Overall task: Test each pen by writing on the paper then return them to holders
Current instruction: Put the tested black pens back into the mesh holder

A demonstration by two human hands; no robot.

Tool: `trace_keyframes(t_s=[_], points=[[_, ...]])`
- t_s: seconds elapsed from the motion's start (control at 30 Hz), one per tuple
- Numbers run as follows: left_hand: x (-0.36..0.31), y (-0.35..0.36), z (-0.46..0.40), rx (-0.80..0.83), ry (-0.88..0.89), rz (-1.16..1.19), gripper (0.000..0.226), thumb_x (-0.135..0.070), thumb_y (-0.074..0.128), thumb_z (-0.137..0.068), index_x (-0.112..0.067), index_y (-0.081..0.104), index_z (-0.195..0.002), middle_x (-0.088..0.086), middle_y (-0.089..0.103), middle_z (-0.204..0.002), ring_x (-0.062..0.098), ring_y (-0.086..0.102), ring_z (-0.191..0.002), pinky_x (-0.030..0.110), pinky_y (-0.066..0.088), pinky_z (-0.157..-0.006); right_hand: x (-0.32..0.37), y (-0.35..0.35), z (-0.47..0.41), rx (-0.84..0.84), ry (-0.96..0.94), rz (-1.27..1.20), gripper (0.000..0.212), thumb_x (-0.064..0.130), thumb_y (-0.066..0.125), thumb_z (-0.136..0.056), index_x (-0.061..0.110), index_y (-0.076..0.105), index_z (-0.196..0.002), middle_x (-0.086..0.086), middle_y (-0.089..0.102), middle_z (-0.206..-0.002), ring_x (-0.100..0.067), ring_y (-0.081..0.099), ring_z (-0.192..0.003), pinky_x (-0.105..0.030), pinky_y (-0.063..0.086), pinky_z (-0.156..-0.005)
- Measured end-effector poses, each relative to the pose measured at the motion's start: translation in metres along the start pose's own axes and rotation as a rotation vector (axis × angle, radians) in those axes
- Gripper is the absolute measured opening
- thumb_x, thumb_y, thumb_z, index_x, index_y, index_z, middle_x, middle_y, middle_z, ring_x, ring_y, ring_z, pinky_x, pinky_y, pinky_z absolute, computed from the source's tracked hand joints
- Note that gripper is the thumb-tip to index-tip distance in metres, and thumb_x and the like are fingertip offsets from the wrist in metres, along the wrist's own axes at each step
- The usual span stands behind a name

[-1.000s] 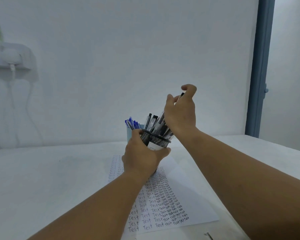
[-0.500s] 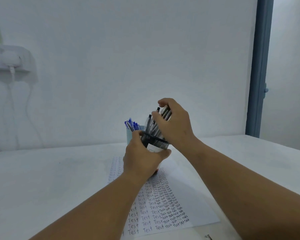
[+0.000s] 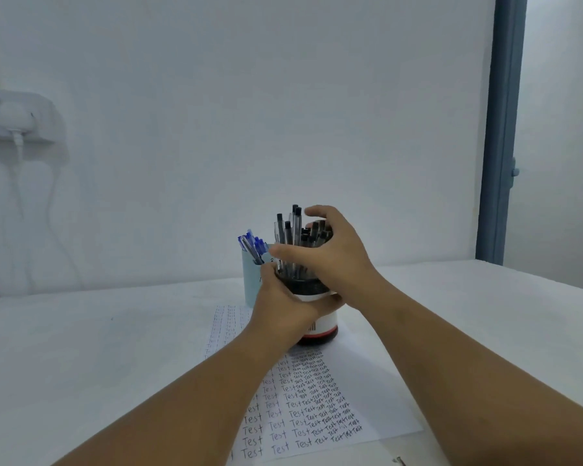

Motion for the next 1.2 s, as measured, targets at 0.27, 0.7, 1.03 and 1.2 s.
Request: trace_keyframes(t_s=[0.27, 0.7, 1.03, 1.2], points=[[-0.009, -0.013, -0.003, 0.085, 0.105, 0.039, 0.074, -0.016, 0.088, -0.074, -0.027, 0.046, -0.134, -0.015, 0.068, -0.115, -0.006, 0.063, -0.105, 0.029, 0.051, -0.095, -0.006, -0.014, 0.005, 0.032, 0.026, -0.071, 0.102, 0.043, 0.096, -0.056, 0.047, 0.037, -0.139, 0.01, 0.043, -0.14, -0.013, 0.059, -0.116, -0.039, 0.054, -0.098], [-0.016, -0.014, -0.006, 0.076, 0.203, -0.032, 0.105, -0.017, 0.089, -0.071, -0.03, 0.026, -0.153, -0.02, 0.06, -0.128, -0.007, 0.058, -0.118, 0.041, 0.049, -0.106, -0.003, -0.005, -0.007, -0.03, -0.072, -0.088, 0.057, 0.03, 0.091, -0.065, 0.038, 0.061, -0.112, 0.013, 0.058, -0.119, -0.013, 0.066, -0.101, -0.035, 0.061, -0.083], [-0.022, -0.01, 0.002, 0.055, 0.279, -0.142, 0.104, -0.034, 0.088, -0.073, -0.041, 0.022, -0.153, -0.03, 0.055, -0.122, -0.022, 0.052, -0.11, 0.009, 0.049, -0.091, -0.007, -0.017, -0.005, -0.065, -0.213, -0.025, 0.019, 0.032, 0.059, -0.101, 0.03, 0.076, -0.107, 0.016, 0.07, -0.111, -0.002, 0.065, -0.103, -0.039, 0.056, -0.095], [-0.021, -0.014, 0.002, 0.015, 0.324, -0.194, 0.099, -0.04, 0.084, -0.076, -0.052, 0.02, -0.15, -0.035, 0.047, -0.124, -0.021, 0.046, -0.113, 0.011, 0.042, -0.094, -0.002, -0.02, -0.004, -0.068, -0.1, -0.112, 0.037, 0.063, 0.046, -0.096, 0.037, 0.07, -0.108, 0.018, 0.067, -0.117, -0.008, 0.063, -0.111, -0.046, 0.052, -0.102]])
Point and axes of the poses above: each hand's wrist, its own z-axis away from the middle knuckle, its own y-axis out of the palm, x = y × z, the point moved 1 cm from there along -z, towards the middle knuckle
